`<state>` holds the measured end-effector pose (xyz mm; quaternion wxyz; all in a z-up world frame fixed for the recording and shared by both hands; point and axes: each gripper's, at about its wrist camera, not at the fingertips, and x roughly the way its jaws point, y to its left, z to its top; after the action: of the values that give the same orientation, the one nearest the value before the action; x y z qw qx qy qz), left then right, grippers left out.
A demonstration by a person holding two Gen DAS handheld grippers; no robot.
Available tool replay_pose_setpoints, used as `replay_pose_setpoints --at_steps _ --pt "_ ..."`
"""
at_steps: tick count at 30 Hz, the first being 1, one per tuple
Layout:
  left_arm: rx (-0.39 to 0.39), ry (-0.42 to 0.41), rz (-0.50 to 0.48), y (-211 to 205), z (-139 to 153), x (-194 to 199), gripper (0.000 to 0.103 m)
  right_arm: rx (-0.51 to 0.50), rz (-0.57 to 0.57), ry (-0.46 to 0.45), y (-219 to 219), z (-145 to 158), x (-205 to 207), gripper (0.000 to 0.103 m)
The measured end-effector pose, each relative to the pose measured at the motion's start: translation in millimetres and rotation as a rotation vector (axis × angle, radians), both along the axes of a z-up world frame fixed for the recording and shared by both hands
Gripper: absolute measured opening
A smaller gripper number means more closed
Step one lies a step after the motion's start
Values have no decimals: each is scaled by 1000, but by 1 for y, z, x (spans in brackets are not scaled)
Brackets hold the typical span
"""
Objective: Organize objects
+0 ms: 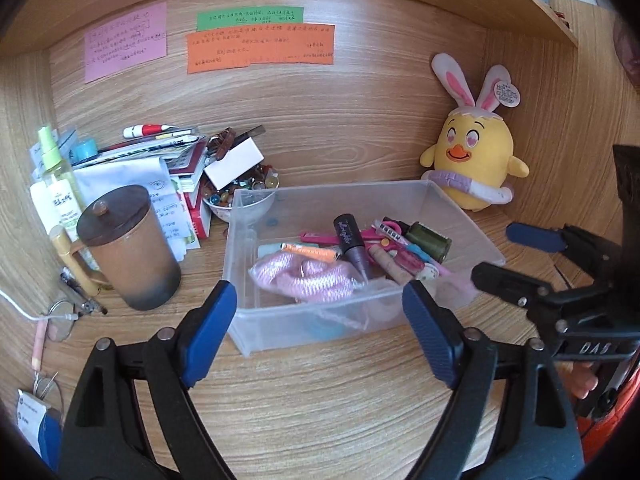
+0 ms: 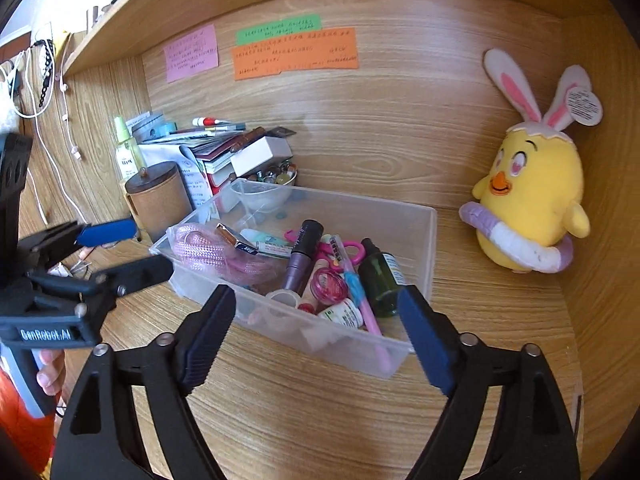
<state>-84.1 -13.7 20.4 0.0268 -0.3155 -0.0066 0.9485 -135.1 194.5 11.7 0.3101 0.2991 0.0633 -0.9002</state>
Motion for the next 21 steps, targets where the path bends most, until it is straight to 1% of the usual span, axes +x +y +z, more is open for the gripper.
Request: replay_pose_setpoints --at_steps 2,9,21 --pt "7 0 0 2 -4 7 90 -2 -4 -1 4 0 4 82" --pt "27 -6 1 9 -15 22 92 -10 -5 -18 13 -7 19 83" --pt "43 -5 12 15 -19 31 94 -27 -2 -39 20 -11 28 83"
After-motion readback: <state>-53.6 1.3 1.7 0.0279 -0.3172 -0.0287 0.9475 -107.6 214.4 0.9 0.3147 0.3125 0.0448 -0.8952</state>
